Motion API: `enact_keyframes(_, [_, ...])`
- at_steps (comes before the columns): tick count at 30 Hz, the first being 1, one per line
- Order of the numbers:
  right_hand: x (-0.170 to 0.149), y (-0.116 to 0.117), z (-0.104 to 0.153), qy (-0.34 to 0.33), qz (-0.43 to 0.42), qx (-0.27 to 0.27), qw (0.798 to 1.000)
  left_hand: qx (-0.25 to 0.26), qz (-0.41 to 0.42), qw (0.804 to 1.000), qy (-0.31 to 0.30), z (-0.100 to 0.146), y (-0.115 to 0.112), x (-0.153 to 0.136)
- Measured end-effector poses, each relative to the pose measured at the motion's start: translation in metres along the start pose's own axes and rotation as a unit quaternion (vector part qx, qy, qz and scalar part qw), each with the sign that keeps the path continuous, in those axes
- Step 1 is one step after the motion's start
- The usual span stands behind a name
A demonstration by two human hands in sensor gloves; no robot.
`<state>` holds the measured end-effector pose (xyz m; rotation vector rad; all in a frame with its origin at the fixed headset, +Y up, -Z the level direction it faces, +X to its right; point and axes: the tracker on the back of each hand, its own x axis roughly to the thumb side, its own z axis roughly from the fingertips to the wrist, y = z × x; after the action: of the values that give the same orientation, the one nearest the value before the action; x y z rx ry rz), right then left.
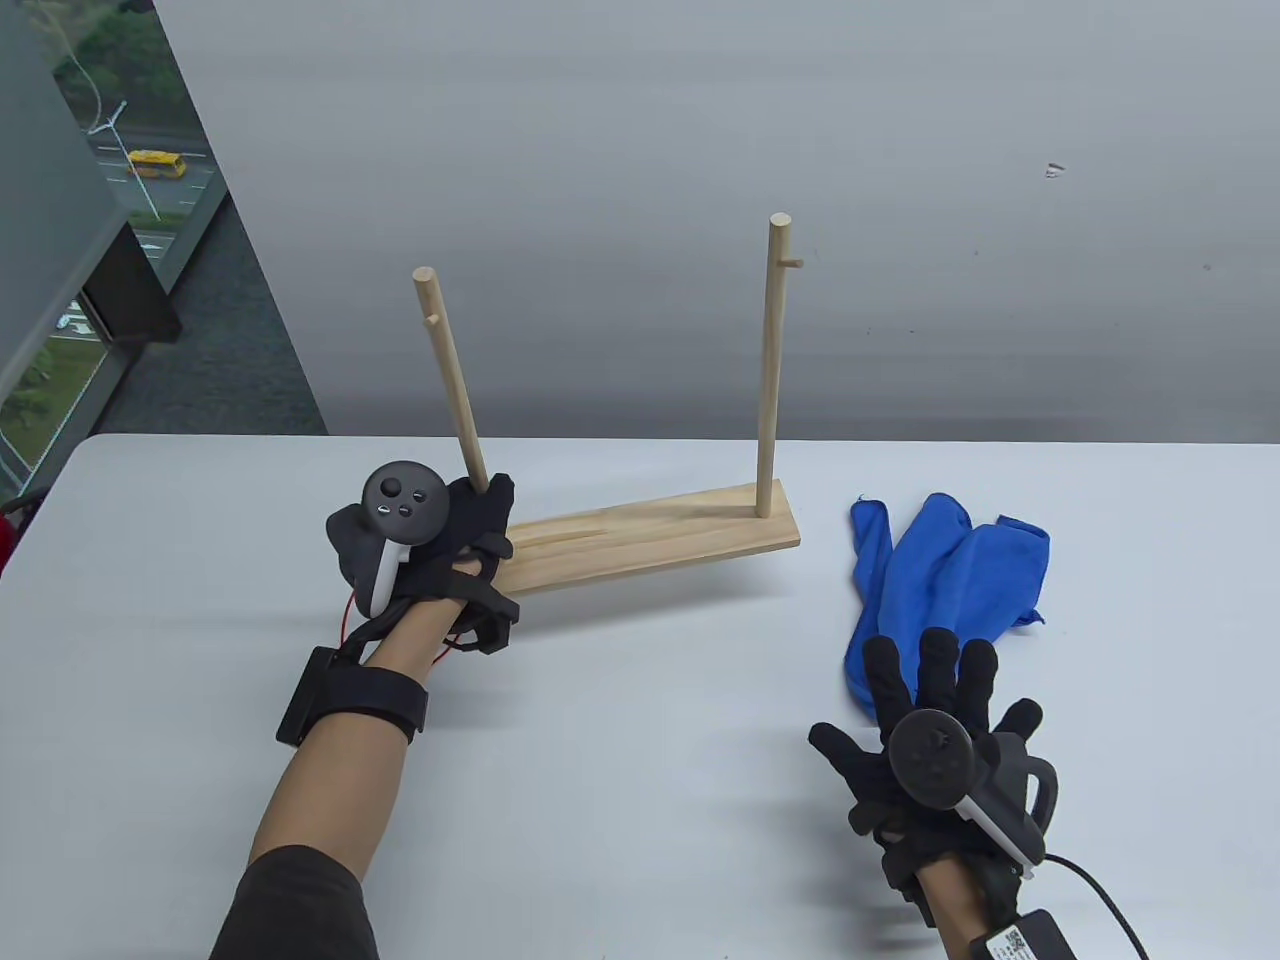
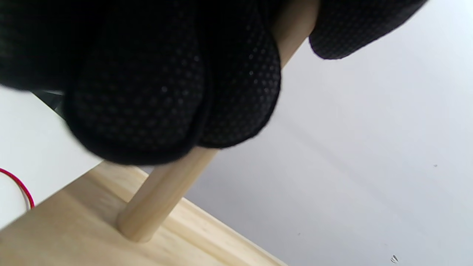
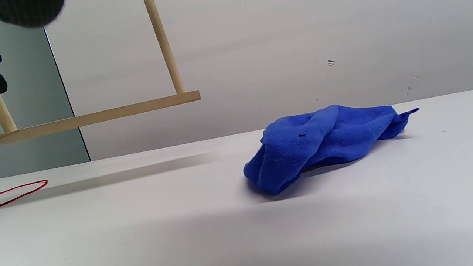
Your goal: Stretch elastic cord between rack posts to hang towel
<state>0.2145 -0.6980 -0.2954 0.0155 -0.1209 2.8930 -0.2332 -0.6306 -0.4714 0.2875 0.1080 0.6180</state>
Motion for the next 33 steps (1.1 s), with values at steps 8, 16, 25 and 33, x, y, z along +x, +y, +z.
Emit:
enact_keyframes(8, [0.002,0.001,0.000,-0.001,0.004,0.002,1.000,-0.009,-0.009,1.000,-0.024,0.024,0.000,-0.006])
enact_keyframes(16, [0.005,0.002,0.000,-0.006,0.005,0.002,1.000,-0.024,-0.002,0.999,-0.022,0.053,-0.009,-0.018])
enact_keyframes(25, [0.008,0.003,0.000,-0.011,0.005,0.004,1.000,-0.037,-0.003,0.999,-0.024,0.080,-0.016,-0.028])
enact_keyframes(33, [0.008,0.003,0.000,-0.008,0.002,0.006,1.000,-0.055,-0.002,0.998,-0.026,0.097,-0.025,-0.036])
